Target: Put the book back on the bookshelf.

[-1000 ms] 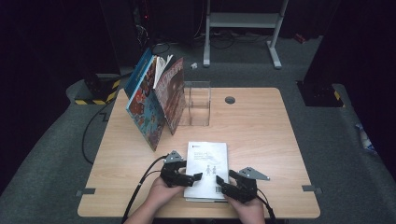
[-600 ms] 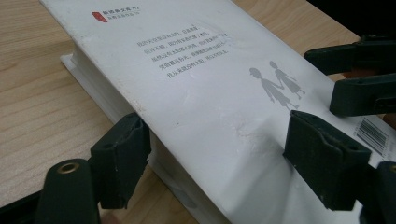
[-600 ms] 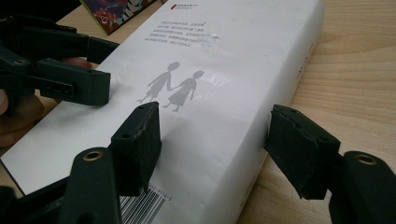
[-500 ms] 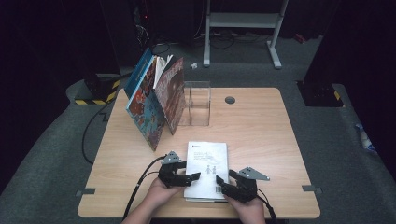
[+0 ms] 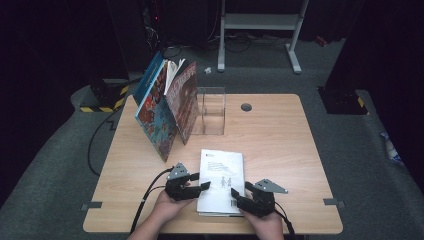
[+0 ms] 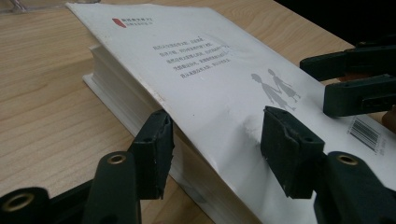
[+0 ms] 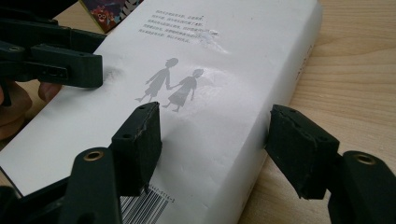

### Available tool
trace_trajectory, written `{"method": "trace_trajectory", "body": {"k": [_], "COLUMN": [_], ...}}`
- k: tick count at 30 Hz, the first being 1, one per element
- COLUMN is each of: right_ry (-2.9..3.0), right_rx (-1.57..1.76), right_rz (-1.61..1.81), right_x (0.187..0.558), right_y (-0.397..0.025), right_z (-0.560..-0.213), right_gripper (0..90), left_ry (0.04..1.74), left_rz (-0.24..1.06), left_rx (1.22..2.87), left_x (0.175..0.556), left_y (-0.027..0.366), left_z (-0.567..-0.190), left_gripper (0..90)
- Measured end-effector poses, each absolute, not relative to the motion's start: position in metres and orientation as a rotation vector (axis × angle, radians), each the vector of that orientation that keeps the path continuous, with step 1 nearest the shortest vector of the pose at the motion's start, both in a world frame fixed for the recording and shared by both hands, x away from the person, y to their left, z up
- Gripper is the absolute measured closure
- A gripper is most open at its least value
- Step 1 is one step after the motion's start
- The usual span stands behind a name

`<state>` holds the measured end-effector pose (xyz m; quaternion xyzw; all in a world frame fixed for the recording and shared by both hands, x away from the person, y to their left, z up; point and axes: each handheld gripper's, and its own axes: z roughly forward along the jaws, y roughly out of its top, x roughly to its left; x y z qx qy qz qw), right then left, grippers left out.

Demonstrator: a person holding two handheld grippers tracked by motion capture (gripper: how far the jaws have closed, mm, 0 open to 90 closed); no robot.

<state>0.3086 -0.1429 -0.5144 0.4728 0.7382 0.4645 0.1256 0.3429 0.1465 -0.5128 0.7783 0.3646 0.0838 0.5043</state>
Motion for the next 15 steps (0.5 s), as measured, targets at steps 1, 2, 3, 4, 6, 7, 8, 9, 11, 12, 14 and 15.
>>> {"method": "trace_trajectory", "body": {"k": [1,2,3,4,6,7,8,9,11,12,14,15], "right_ry": [2.155,2.159,2.164,2.174,2.185,2.188,2.185,2.186,2.198,2.2,2.212,2.217], "right_rx": [1.376,1.377,1.386,1.395,1.418,1.414,1.423,1.425,1.437,1.443,1.453,1.458], "right_rz": [1.354,1.356,1.355,1.356,1.362,1.361,1.36,1.367,1.368,1.363,1.371,1.367], "right_x": [0.309,0.31,0.311,0.313,0.317,0.32,0.322,0.324,0.329,0.331,0.336,0.338], "right_y": [-0.143,-0.144,-0.144,-0.145,-0.146,-0.146,-0.147,-0.148,-0.149,-0.15,-0.152,-0.153], "right_z": [-0.514,-0.514,-0.514,-0.514,-0.514,-0.514,-0.513,-0.512,-0.511,-0.511,-0.51,-0.509], "right_gripper": [34.1,33.2,31.3,29.6,28.4,27.7,27.6,27.6,27.2,27.2,27.2,27.1], "left_ry": [0.879,0.872,0.866,0.865,0.854,0.849,0.844,0.834,0.82,0.806,0.784,0.766], "left_rz": [0.208,0.216,0.224,0.225,0.241,0.248,0.257,0.269,0.294,0.303,0.319,0.33], "left_rx": [1.879,1.881,1.882,1.88,1.885,1.885,1.887,1.888,1.889,1.891,1.894,1.898], "left_x": [0.342,0.342,0.341,0.341,0.34,0.339,0.339,0.338,0.336,0.334,0.332,0.331], "left_y": [0.146,0.147,0.147,0.147,0.147,0.147,0.146,0.146,0.145,0.145,0.144,0.144], "left_z": [-0.512,-0.512,-0.511,-0.511,-0.51,-0.51,-0.509,-0.508,-0.506,-0.505,-0.503,-0.502], "left_gripper": [45.5,45.8,46.3,47.1,47.6,47.7,47.7,47.7,47.8,47.8,47.8,47.8]}}
